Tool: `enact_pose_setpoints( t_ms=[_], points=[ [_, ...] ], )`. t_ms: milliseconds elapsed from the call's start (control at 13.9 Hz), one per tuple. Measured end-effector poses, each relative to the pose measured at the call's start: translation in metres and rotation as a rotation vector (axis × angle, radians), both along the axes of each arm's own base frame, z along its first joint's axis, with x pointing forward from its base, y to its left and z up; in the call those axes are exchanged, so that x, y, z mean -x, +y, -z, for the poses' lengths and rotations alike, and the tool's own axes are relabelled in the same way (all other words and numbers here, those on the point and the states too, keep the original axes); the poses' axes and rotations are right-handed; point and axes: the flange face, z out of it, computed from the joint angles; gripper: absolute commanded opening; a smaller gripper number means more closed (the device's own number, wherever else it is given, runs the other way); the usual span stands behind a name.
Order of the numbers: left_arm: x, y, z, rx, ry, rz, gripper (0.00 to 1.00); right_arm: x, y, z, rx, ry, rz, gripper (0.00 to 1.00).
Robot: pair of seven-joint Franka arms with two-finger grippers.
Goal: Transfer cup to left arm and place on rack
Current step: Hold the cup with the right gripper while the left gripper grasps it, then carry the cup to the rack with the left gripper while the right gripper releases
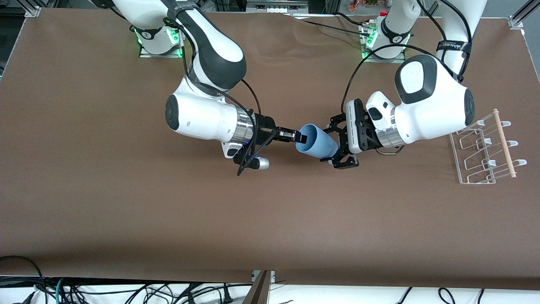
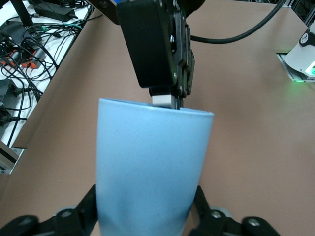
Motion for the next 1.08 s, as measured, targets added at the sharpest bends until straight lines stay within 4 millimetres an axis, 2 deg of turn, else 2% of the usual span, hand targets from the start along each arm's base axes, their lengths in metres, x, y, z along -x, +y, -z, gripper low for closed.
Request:
enact_pose_setpoints(
  t_ms=[72,360,432,504,792,1080],
  points=[
    [0.0,0.0,0.0,0.0,-0.002,0.002,0.0,0.0,0.0,0.0,0.0,0.0,0.0,0.0],
    [0.0,0.0,0.001,0.0,-0.003,0.003,0.0,0.0,0.0,0.001,0.0,0.001,0.0,0.0],
    [0.0,0.001,0.001,0.0,-0.002,0.004,0.0,0.0,0.001,0.001,-0.001,0.002,0.0,0.29],
    [0.0,0.001,0.001,0.0,0.001,0.006,0.0,0.001,0.001,0.0,-0.001,0.004,0.001,0.99],
    [0.005,0.007,0.005,-0.033,0.043,0.054,0.0,0.001,0.003,-0.003,-0.011,0.003,0.001,1.0],
    [0.011,0.024,0.0,-0.138,0.103,0.085,0.0,0.001,0.002,-0.004,-0.011,0.003,0.002,1.0]
  ],
)
